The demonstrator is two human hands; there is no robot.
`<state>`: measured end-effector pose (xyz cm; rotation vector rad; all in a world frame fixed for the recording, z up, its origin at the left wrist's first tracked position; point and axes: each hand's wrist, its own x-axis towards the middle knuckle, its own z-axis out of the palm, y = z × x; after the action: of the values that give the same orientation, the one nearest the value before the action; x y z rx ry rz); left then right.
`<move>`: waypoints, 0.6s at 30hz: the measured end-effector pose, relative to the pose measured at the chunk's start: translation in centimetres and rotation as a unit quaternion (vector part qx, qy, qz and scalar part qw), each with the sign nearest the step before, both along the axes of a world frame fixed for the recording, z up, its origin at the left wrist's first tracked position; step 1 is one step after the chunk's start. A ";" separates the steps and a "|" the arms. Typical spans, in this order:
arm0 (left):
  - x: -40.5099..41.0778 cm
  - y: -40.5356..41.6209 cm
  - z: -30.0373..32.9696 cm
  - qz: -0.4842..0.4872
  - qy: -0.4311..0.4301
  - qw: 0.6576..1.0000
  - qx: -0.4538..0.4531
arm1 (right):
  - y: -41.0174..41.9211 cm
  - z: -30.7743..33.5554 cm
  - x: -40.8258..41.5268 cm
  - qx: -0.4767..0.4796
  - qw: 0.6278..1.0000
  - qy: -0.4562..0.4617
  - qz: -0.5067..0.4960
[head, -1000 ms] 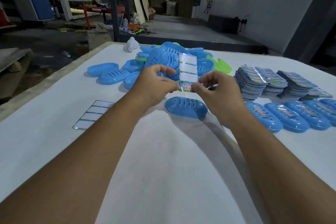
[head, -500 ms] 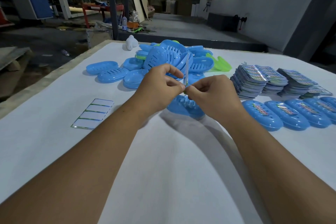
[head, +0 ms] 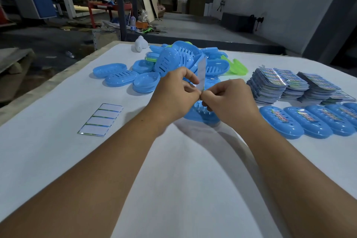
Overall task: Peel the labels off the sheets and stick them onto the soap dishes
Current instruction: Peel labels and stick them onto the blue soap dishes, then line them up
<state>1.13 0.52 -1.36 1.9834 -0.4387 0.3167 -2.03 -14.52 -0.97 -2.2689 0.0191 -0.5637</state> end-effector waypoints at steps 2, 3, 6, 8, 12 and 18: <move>0.0 0.0 0.1 0.007 0.001 1.000 0.002 | 0.0 0.0 -0.1 0.010 1.000 0.004 -0.001; 0.0 0.0 0.1 0.009 0.002 1.000 0.003 | 0.0 0.1 -0.1 0.017 1.000 0.005 0.001; 0.0 0.1 0.2 0.012 0.007 1.000 0.000 | 0.0 0.0 0.0 0.041 0.999 0.014 0.008; 0.0 0.0 0.3 0.014 0.011 1.000 -0.002 | -0.1 0.0 0.1 0.059 0.998 0.019 0.011; 0.1 -0.3 0.2 0.041 0.009 0.999 -0.009 | -0.2 -0.1 0.3 0.077 0.997 0.028 0.011; 0.8 0.4 0.0 0.108 0.026 0.994 -0.006 | -0.4 0.1 0.4 0.125 0.991 0.048 0.002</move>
<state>1.97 0.91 -1.32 2.0264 -0.1884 0.4016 -1.68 -14.89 -0.92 -2.0485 0.1262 -0.4233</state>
